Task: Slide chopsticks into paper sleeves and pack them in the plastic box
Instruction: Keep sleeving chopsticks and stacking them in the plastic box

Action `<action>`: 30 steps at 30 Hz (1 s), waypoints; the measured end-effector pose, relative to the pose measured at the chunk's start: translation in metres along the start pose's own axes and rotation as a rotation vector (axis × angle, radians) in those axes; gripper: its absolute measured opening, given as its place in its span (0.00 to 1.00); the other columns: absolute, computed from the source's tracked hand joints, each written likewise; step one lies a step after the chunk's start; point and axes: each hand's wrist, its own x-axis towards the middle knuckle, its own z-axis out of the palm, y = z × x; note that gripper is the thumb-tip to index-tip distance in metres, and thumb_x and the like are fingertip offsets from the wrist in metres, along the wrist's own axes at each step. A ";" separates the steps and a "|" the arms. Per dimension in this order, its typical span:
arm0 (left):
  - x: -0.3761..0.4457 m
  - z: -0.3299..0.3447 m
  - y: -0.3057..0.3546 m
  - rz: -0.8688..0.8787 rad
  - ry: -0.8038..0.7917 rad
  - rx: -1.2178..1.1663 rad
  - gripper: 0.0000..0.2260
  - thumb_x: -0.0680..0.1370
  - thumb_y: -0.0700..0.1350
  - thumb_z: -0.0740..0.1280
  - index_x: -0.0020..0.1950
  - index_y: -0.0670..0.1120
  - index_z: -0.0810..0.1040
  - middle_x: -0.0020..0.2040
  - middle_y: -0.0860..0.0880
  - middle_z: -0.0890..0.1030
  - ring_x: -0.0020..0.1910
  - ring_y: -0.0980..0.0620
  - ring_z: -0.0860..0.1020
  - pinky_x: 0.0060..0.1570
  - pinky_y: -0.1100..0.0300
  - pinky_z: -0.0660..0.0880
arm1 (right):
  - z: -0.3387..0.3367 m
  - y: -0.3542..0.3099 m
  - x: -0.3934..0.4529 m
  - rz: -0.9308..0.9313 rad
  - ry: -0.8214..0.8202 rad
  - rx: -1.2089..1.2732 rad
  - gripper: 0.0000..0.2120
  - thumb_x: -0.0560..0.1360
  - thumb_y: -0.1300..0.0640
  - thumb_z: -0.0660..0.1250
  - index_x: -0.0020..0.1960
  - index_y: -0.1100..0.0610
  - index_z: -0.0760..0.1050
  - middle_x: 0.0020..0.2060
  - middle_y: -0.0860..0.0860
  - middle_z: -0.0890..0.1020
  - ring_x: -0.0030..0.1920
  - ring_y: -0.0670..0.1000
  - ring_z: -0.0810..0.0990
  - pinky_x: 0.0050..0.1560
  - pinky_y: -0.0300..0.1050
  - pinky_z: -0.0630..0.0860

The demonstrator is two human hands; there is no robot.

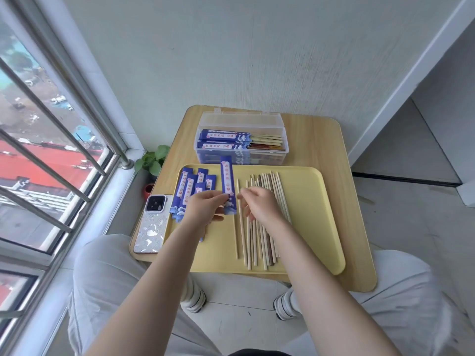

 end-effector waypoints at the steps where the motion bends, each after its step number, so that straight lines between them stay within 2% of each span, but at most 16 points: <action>1: -0.002 0.001 -0.001 -0.010 -0.054 0.011 0.04 0.79 0.44 0.71 0.49 0.45 0.83 0.40 0.48 0.85 0.35 0.55 0.82 0.38 0.59 0.80 | -0.002 -0.004 0.000 0.001 -0.014 0.065 0.13 0.82 0.51 0.63 0.47 0.58 0.80 0.35 0.51 0.80 0.31 0.48 0.77 0.29 0.42 0.73; 6: -0.003 0.008 -0.008 -0.076 -0.193 -0.008 0.07 0.79 0.45 0.71 0.53 0.43 0.83 0.42 0.46 0.86 0.39 0.53 0.83 0.41 0.58 0.79 | -0.016 -0.006 -0.005 -0.012 0.008 0.108 0.08 0.80 0.54 0.67 0.52 0.57 0.81 0.34 0.48 0.81 0.29 0.45 0.74 0.27 0.36 0.69; 8: -0.003 0.010 -0.008 -0.086 -0.187 -0.069 0.08 0.79 0.43 0.70 0.54 0.40 0.82 0.44 0.44 0.85 0.38 0.52 0.83 0.39 0.59 0.79 | -0.018 -0.004 -0.006 -0.010 -0.018 0.081 0.08 0.79 0.54 0.67 0.52 0.57 0.81 0.34 0.48 0.82 0.31 0.47 0.76 0.28 0.38 0.70; 10: -0.003 0.012 -0.007 -0.091 -0.164 -0.210 0.06 0.80 0.40 0.69 0.53 0.37 0.80 0.43 0.41 0.85 0.36 0.50 0.83 0.37 0.60 0.80 | -0.017 -0.004 -0.010 -0.013 -0.096 0.059 0.07 0.79 0.54 0.68 0.52 0.56 0.80 0.39 0.51 0.85 0.34 0.48 0.79 0.30 0.41 0.74; 13: -0.004 0.012 -0.003 -0.083 -0.142 -0.309 0.05 0.80 0.38 0.68 0.54 0.37 0.78 0.41 0.41 0.85 0.34 0.48 0.83 0.36 0.59 0.81 | -0.013 -0.002 -0.014 0.002 -0.149 0.106 0.02 0.79 0.58 0.68 0.52 0.55 0.77 0.44 0.54 0.85 0.35 0.49 0.82 0.33 0.43 0.78; 15: -0.006 0.013 -0.003 -0.085 -0.101 -0.182 0.07 0.79 0.41 0.70 0.53 0.38 0.78 0.43 0.42 0.85 0.36 0.48 0.84 0.38 0.56 0.82 | -0.013 -0.001 -0.014 -0.007 -0.081 0.102 0.04 0.79 0.61 0.67 0.53 0.55 0.76 0.44 0.54 0.85 0.34 0.49 0.82 0.34 0.43 0.79; 17: -0.007 0.013 -0.005 -0.022 0.026 0.056 0.08 0.78 0.44 0.72 0.50 0.41 0.76 0.44 0.43 0.83 0.37 0.48 0.83 0.39 0.54 0.82 | -0.016 -0.001 -0.012 -0.020 0.001 0.068 0.05 0.80 0.63 0.65 0.54 0.57 0.77 0.45 0.54 0.84 0.33 0.48 0.82 0.34 0.42 0.79; 19: -0.006 0.012 -0.008 0.212 0.238 0.432 0.11 0.76 0.48 0.73 0.51 0.44 0.75 0.48 0.47 0.79 0.44 0.49 0.79 0.41 0.55 0.77 | -0.019 0.000 -0.009 -0.037 0.034 0.032 0.07 0.80 0.64 0.63 0.53 0.57 0.79 0.44 0.53 0.83 0.33 0.47 0.80 0.34 0.40 0.78; 20: -0.006 0.010 -0.009 0.378 0.303 0.619 0.14 0.75 0.50 0.73 0.55 0.46 0.75 0.52 0.49 0.77 0.50 0.49 0.77 0.46 0.56 0.74 | -0.020 0.000 -0.008 -0.043 0.030 0.019 0.09 0.81 0.65 0.61 0.53 0.58 0.80 0.44 0.53 0.83 0.32 0.48 0.79 0.34 0.39 0.77; 21: -0.006 0.008 -0.009 0.530 0.296 0.760 0.17 0.75 0.51 0.73 0.60 0.46 0.76 0.58 0.49 0.76 0.56 0.49 0.74 0.52 0.56 0.73 | -0.021 0.000 -0.008 -0.048 0.019 0.010 0.10 0.81 0.65 0.61 0.52 0.58 0.80 0.43 0.53 0.83 0.32 0.48 0.79 0.34 0.39 0.77; 22: -0.004 0.007 -0.008 0.610 0.215 0.867 0.21 0.75 0.53 0.72 0.65 0.48 0.75 0.62 0.49 0.75 0.61 0.49 0.73 0.59 0.53 0.71 | -0.021 -0.001 -0.008 -0.055 0.008 0.007 0.10 0.81 0.65 0.61 0.51 0.57 0.81 0.43 0.53 0.83 0.32 0.47 0.79 0.34 0.39 0.77; 23: -0.003 0.007 -0.007 0.616 0.098 0.942 0.22 0.76 0.56 0.71 0.68 0.49 0.75 0.64 0.50 0.75 0.63 0.49 0.73 0.63 0.52 0.69 | -0.020 -0.002 -0.008 -0.062 0.000 0.002 0.10 0.81 0.65 0.61 0.50 0.56 0.81 0.44 0.52 0.83 0.32 0.47 0.79 0.34 0.39 0.77; 24: -0.003 0.007 -0.006 0.582 -0.010 0.984 0.21 0.77 0.57 0.70 0.66 0.50 0.77 0.60 0.52 0.78 0.60 0.50 0.75 0.61 0.53 0.71 | -0.019 -0.002 -0.009 -0.069 -0.002 0.003 0.09 0.81 0.64 0.62 0.49 0.55 0.80 0.44 0.52 0.83 0.32 0.47 0.80 0.33 0.39 0.77; 26: -0.003 0.009 -0.008 0.485 -0.149 0.921 0.13 0.77 0.57 0.70 0.54 0.49 0.81 0.44 0.53 0.80 0.44 0.49 0.78 0.44 0.58 0.73 | -0.016 -0.002 -0.009 -0.071 0.016 0.006 0.07 0.80 0.64 0.64 0.48 0.55 0.79 0.44 0.54 0.83 0.31 0.46 0.80 0.33 0.40 0.78; 28: -0.004 0.008 -0.012 0.441 -0.163 0.839 0.11 0.77 0.55 0.71 0.46 0.47 0.80 0.36 0.51 0.81 0.37 0.47 0.78 0.36 0.56 0.73 | -0.013 -0.001 -0.009 -0.059 0.053 0.017 0.04 0.80 0.63 0.65 0.49 0.57 0.78 0.43 0.55 0.84 0.30 0.48 0.81 0.33 0.42 0.79; 30: -0.004 0.006 -0.018 0.388 -0.132 0.748 0.10 0.77 0.53 0.72 0.45 0.47 0.81 0.35 0.49 0.83 0.34 0.52 0.81 0.35 0.57 0.75 | -0.010 0.004 -0.009 -0.028 0.101 0.038 0.04 0.80 0.60 0.63 0.50 0.57 0.77 0.40 0.55 0.83 0.29 0.50 0.81 0.34 0.47 0.80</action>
